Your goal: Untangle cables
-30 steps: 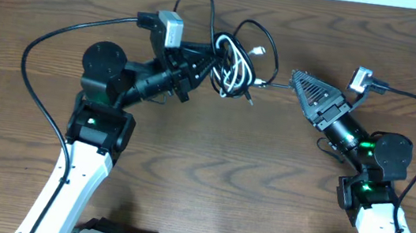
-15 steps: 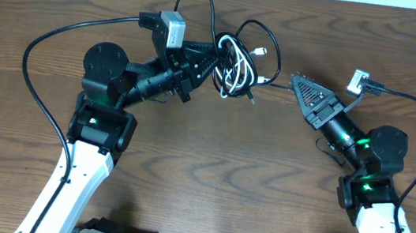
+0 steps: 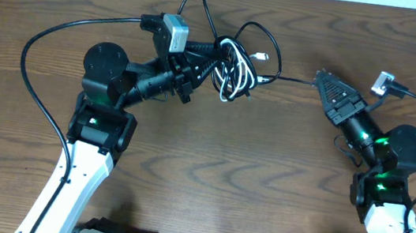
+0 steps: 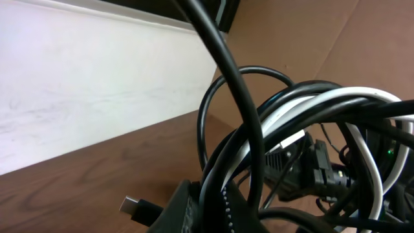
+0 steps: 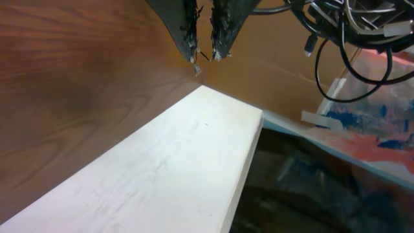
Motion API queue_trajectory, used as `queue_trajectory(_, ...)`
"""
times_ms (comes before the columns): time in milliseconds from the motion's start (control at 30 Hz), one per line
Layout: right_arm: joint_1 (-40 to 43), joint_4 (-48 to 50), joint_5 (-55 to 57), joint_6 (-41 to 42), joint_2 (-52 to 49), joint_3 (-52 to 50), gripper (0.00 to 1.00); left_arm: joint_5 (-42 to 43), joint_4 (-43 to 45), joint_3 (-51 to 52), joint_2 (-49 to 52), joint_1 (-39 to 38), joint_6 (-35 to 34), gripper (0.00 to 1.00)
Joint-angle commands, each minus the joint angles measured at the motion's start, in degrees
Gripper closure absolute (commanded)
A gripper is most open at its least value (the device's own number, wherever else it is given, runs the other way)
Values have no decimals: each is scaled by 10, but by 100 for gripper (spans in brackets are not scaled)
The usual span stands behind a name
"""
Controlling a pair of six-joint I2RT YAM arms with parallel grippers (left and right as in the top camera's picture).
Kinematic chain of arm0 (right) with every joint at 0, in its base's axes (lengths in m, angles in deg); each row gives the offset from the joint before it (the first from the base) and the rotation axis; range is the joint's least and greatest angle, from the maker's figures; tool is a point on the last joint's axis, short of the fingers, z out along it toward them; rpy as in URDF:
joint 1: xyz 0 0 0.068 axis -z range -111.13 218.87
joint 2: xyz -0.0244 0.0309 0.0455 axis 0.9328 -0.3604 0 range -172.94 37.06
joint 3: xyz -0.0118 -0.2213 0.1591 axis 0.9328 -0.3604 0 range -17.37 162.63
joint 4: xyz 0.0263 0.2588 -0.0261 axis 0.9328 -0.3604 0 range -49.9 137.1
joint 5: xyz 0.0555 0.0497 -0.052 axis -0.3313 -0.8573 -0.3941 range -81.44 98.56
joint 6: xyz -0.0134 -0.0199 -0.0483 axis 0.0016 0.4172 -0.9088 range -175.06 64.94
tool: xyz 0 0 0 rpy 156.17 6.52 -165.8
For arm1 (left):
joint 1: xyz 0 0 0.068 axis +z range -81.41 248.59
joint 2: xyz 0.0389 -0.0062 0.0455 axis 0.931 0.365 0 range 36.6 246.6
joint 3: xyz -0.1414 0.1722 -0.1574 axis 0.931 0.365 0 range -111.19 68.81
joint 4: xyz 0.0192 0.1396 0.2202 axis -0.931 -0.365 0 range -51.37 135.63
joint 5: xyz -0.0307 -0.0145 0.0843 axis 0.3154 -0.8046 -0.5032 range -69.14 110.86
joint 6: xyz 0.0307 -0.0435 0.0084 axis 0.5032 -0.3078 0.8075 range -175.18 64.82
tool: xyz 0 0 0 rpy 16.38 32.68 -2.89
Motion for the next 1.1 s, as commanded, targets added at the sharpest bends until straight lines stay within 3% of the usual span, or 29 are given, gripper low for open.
queue_trajectory(0, 29, -2, -6, -11, -1, 7, 99, 5, -10, -12, 1, 16, 19, 92)
queue_trajectory(333, 102, -4, -47, -33, -1, 7, 99, -3, -32, -12, 1, 98, 22, 93)
queue_trajectory(800, 147, -6, -43, -44, -1, 7, 99, 0, -24, -12, 1, 103, 28, 93)
queue_trajectory(1067, 178, -5, -35, -26, -1, 7, 99, 35, -24, -12, 1, 103, 148, 93)
